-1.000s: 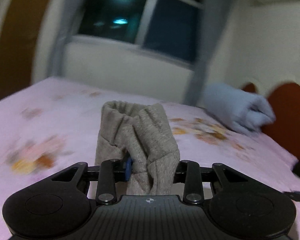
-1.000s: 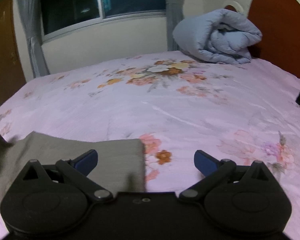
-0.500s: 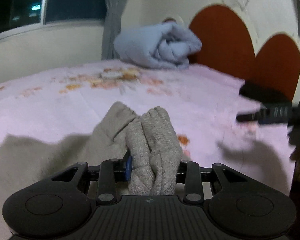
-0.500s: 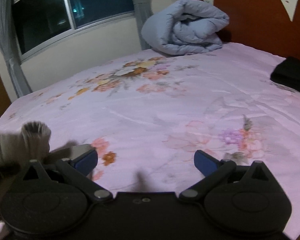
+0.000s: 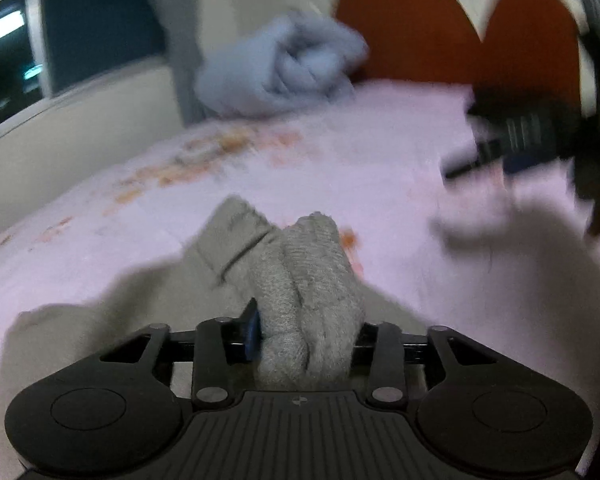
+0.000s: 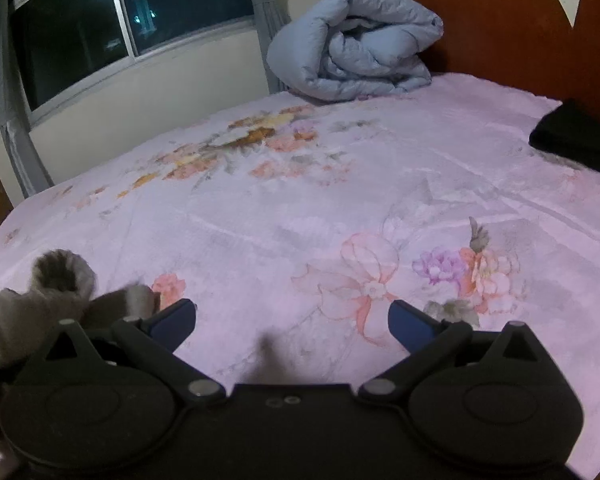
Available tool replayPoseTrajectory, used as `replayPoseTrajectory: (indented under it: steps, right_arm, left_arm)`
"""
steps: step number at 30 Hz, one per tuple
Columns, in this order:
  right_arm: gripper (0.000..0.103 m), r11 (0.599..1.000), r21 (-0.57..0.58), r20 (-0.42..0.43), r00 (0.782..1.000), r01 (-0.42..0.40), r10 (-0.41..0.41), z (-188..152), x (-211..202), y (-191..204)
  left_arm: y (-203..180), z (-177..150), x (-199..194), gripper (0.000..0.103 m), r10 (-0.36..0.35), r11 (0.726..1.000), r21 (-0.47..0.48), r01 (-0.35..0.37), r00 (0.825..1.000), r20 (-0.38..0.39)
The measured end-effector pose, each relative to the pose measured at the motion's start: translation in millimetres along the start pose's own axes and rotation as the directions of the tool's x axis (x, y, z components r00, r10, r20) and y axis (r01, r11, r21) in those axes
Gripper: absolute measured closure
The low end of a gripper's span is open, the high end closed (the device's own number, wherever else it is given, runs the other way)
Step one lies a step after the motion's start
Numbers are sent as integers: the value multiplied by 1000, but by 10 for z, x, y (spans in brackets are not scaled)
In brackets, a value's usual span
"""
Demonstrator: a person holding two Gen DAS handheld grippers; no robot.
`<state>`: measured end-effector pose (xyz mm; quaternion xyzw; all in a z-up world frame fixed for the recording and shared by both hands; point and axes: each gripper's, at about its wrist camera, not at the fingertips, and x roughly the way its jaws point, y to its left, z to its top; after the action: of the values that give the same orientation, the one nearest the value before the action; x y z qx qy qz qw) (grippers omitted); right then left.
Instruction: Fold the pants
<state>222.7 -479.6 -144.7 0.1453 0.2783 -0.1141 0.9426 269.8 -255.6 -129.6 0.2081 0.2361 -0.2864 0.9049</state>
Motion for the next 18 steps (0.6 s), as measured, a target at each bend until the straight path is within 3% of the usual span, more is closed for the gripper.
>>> replayPoseTrajectory:
  steps: [2,4,9,13,16,18]
  right_arm:
    - [6,1000,6,-10,1000,-3,3,-7,2,-2]
    - [6,1000,-12,2,1000,-1,1,4,-33,8]
    - [6,1000,-7,13,1000,-9,9,49,-91,-11]
    - [6,1000,-15,22,999,-25,25,57,-155,49]
    - [6,993,-75,45,995,-90,93,62,-270,290]
    - [6,977,-113,49,981,-182,189,75,-316,550]
  left_arm:
    - [-120,20,-119,29,-8,1000,21,7,999,45]
    - [-73,65,-329,20,-46,998,-47,50,995,89]
    - [382,20,-781,20,26,965,-262,12,990,139]
    - [858,-216,-971,20,153,926,-362,-110,984,92]
    - [1289,-451,-1091,20,213,870,-465,-166,976,50]
    - [1537,-597,-1177,20,256,841,-498,-211,966,23]
